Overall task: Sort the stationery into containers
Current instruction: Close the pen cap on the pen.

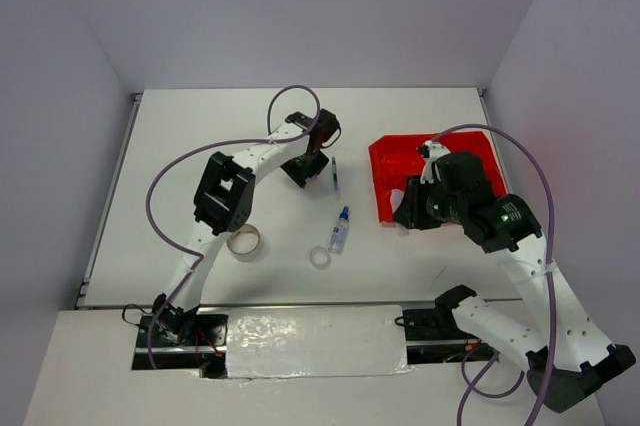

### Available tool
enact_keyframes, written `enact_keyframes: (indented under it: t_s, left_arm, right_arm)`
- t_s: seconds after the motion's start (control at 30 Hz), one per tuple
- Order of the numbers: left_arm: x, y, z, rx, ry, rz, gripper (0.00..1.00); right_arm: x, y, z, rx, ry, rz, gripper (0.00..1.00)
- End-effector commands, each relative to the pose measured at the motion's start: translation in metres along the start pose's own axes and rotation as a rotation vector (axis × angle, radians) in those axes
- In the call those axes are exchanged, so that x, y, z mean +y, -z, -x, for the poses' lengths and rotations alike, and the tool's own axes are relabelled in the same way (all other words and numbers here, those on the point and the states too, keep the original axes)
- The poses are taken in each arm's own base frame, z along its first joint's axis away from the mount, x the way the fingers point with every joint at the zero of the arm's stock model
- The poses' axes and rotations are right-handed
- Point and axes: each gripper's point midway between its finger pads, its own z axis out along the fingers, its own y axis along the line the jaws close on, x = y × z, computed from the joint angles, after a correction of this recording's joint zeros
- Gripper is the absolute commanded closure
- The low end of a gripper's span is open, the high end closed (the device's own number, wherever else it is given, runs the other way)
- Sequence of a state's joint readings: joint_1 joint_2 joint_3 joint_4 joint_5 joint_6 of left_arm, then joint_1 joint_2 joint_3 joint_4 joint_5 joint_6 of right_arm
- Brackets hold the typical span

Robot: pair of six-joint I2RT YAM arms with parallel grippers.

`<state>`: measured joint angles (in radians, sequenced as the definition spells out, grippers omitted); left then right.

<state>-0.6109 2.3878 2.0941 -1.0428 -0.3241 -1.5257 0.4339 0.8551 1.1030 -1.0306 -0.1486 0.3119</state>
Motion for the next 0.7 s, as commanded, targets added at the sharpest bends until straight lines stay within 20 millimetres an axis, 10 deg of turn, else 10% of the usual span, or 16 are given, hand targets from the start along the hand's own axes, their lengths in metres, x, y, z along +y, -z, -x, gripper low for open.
enact_keyframes:
  t_s: [0.0, 0.53, 0.67]
  left_arm:
    - [0.0, -0.009, 0.001, -0.003, 0.009, 0.016, 0.31]
    - [0.01, -0.033, 0.009, 0.006, -0.064, 0.041, 0.33]
    - [0.014, -0.034, 0.008, 0.011, -0.086, 0.048, 0.58]
  right_arm:
    - [0.006, 0.003, 0.01, -0.043, 0.028, 0.031, 1.0]
    - [0.009, 0.005, 0.002, -0.037, 0.02, 0.061, 1.0]
    - [0.012, 0.007, 0.002, -0.042, 0.017, 0.078, 1.0]
